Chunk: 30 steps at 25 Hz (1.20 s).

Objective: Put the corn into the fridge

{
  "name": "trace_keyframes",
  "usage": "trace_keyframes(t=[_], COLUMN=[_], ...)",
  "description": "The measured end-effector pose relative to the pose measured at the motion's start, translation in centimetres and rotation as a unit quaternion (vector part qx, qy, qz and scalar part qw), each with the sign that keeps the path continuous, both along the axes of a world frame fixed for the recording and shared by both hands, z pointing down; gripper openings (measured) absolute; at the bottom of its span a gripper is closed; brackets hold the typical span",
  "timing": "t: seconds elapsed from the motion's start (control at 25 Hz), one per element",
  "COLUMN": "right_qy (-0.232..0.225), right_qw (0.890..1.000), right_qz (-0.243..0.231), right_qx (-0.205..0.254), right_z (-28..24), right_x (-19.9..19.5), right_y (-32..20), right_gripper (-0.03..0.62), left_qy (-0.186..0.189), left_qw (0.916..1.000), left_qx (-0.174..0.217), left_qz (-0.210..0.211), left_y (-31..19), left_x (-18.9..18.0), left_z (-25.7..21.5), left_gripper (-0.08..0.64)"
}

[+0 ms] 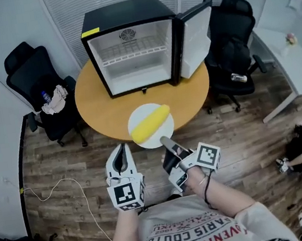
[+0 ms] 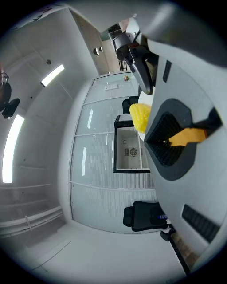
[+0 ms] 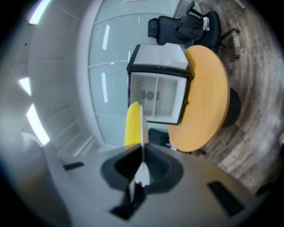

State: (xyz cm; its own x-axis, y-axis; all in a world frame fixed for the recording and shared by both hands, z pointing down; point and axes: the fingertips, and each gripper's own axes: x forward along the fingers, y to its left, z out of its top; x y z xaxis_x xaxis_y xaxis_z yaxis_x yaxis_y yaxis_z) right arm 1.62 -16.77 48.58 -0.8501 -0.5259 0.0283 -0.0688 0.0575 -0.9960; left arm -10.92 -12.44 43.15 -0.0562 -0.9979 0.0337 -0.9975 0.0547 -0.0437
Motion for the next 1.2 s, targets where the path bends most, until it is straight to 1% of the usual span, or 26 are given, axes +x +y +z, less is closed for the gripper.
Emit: trace_keyframes(t=[0.12, 0.24, 0.4, 0.6, 0.8, 1.0, 1.2], right_qy=[0.006, 0.003, 0.002, 0.002, 0.008, 0.002, 0.004], right_qw=[1.000, 1.000, 1.000, 1.000, 1.000, 1.000, 1.000], right_qz=[-0.005, -0.005, -0.010, -0.006, 0.004, 0.010, 0.017], right_qx=[-0.005, -0.018, -0.023, -0.024, -0.020, -0.011, -0.009], right_z=[0.5, 1.0, 1.5, 1.7, 1.5, 0.5, 0.5], right_x=[1.0, 1.5, 1.1, -0.1, -2.2, -5.6, -8.4], right_y=[-2.7, -5.1, -8.1, -12.3, -17.9, -23.5, -28.1], right_gripper=[0.041, 0.041, 0.041, 0.041, 0.041, 0.041, 0.041], left_qy=[0.001, 0.000, 0.000, 0.002, 0.000, -0.003, -0.004], left_qw=[1.0000, 0.9999, 0.9998, 0.9998, 0.9999, 0.9999, 0.9998], left_qx=[-0.005, -0.013, -0.016, -0.018, -0.014, -0.002, 0.000], left_qz=[-0.006, -0.009, -0.012, -0.008, 0.006, 0.010, 0.019], left_y=[-2.3, -4.4, -7.3, -12.0, -17.8, -23.6, -28.1], left_x=[1.0, 1.4, 1.1, -0.3, -2.5, -5.7, -8.0], left_z=[0.2, 0.4, 0.6, 1.1, 0.9, 0.0, -0.1], left_gripper=[0.034, 0.034, 0.034, 0.034, 0.034, 0.034, 0.034])
